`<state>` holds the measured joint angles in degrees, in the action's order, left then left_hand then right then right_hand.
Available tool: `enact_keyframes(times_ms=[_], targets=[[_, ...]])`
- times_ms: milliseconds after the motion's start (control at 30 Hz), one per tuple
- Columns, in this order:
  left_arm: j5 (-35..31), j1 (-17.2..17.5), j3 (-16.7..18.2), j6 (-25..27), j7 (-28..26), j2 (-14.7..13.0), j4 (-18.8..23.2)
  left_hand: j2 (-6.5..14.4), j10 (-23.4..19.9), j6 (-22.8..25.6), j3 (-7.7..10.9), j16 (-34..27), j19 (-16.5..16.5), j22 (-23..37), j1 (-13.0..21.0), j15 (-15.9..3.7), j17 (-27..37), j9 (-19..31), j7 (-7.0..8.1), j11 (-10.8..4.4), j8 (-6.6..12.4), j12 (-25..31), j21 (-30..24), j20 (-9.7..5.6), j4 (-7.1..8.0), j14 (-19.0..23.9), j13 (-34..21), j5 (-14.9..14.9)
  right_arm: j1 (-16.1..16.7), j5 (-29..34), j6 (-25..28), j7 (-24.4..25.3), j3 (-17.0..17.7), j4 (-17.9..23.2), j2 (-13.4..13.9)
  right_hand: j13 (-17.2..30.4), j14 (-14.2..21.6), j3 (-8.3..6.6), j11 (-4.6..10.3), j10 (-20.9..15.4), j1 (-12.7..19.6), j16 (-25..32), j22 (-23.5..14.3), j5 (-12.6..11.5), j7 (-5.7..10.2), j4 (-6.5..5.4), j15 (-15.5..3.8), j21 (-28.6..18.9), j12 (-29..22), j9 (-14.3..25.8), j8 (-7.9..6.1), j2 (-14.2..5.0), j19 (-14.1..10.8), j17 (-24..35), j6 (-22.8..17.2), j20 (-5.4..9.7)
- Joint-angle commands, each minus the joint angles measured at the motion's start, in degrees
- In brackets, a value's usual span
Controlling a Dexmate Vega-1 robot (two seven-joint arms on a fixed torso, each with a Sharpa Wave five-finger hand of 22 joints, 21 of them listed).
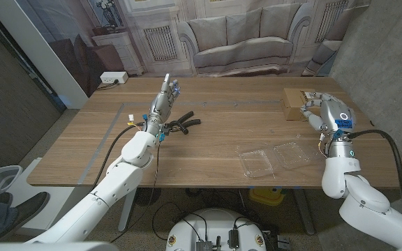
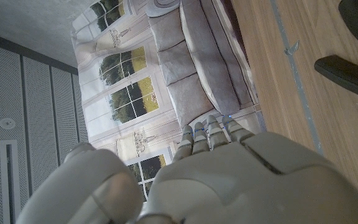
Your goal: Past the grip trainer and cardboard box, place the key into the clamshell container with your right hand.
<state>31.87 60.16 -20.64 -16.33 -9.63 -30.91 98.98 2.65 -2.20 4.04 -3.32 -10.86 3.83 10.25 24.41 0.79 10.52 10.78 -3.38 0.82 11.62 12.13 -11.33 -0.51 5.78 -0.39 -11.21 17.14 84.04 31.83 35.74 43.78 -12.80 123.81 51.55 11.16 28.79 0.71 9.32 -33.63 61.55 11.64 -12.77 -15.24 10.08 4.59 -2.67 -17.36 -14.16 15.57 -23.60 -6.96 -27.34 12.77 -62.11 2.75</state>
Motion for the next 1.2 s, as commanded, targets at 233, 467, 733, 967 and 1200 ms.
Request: enact_keyframes(times_ms=[233, 467, 733, 967, 1200], targets=[[0.0, 0.0, 0.5, 1.4, -0.6, -0.9, 1.4, 0.1, -0.2, 0.4, -0.37, -0.2, 0.2, 0.1, -0.2, 0.09, 0.2, 0.2, 0.06, 0.01, -0.05, -0.2, -0.2, 0.02, 0.02, 0.5, -0.1, 0.0, 4.5, 1.5, 1.8, -3.8, 2.2, 4.6, -0.7, 0.0, -0.5, 0.65, -0.17, 0.1, 0.4, -0.2, -0.1, -0.1, 0.19, 0.1, -8.39, -0.3, 0.4, 0.1, -0.46, -0.23, 0.3, 0.1, -0.4, 6.2], [0.2, -0.3, 0.4, 1.3, -0.1, -0.9, 1.2, 0.2, -0.2, 0.4, -0.42, -0.2, 0.2, 0.1, -0.1, 0.13, 0.2, 0.2, 0.06, -0.04, -0.05, -0.2, -0.1, 0.07, 0.0, 0.5, -0.1, 0.0, 6.2, 2.2, 4.2, -6.2, 2.7, 7.1, -0.8, 0.0, -0.7, 0.82, -0.15, 0.2, 0.5, -0.2, 0.0, -0.1, 0.13, 0.07, -8.39, -0.3, 0.6, 0.2, -0.48, -0.23, 0.4, 0.0, -0.5, 6.1], [0.3, -0.6, 0.3, 1.6, 0.1, -1.0, 1.0, 0.2, -0.2, 0.4, -0.46, -0.1, 0.2, 0.1, 0.0, 0.11, 0.2, 0.2, 0.11, -0.09, -0.05, -0.2, -0.2, 0.04, -0.03, 0.5, -0.1, 0.0, 7.5, 2.3, 6.9, -9.4, 2.9, 9.0, -0.6, 0.0, -1.2, 1.03, -0.25, 0.3, 0.5, -0.4, 0.0, -0.1, 0.08, 0.03, -7.96, -0.1, 0.7, 0.3, -0.56, -0.25, 0.9, 0.0, -0.5, 5.81], [0.3, -1.3, 0.3, 1.8, 0.3, -1.0, 0.4, 0.3, -0.3, 0.5, -0.5, -0.2, 0.2, 0.1, 0.1, 0.13, 0.2, 0.2, 0.08, -0.01, -0.04, -0.2, -0.1, 0.04, -0.06, 0.5, -0.1, -0.1, 8.2, 2.1, 7.4, -10.8, 3.4, 9.9, -0.4, 0.0, -1.6, 1.18, -0.2, 0.5, 0.7, -0.4, 0.1, -0.2, -0.04, 0.01, -7.95, 0.0, 0.8, 0.4, -0.52, -0.32, 1.1, -0.1, -0.4, 5.85], [0.4, -1.8, 0.3, 2.5, 0.4, -1.2, 0.2, 0.4, -0.3, 0.4, -0.53, -0.1, 0.2, 0.1, 0.2, 0.15, 0.2, 0.2, 0.05, 0.0, -0.09, -0.2, -0.1, 0.04, -0.09, 0.5, -0.1, -0.1, 8.4, 1.8, 8.5, -13.5, 3.5, 11.1, 0.6, 0.0, -1.7, 1.35, -0.3, 0.5, 0.8, -0.3, 0.2, -0.2, -0.23, 0.01, -7.79, -0.1, 0.9, 0.5, -0.52, -0.36, 0.9, -0.1, -0.2, 5.86]])
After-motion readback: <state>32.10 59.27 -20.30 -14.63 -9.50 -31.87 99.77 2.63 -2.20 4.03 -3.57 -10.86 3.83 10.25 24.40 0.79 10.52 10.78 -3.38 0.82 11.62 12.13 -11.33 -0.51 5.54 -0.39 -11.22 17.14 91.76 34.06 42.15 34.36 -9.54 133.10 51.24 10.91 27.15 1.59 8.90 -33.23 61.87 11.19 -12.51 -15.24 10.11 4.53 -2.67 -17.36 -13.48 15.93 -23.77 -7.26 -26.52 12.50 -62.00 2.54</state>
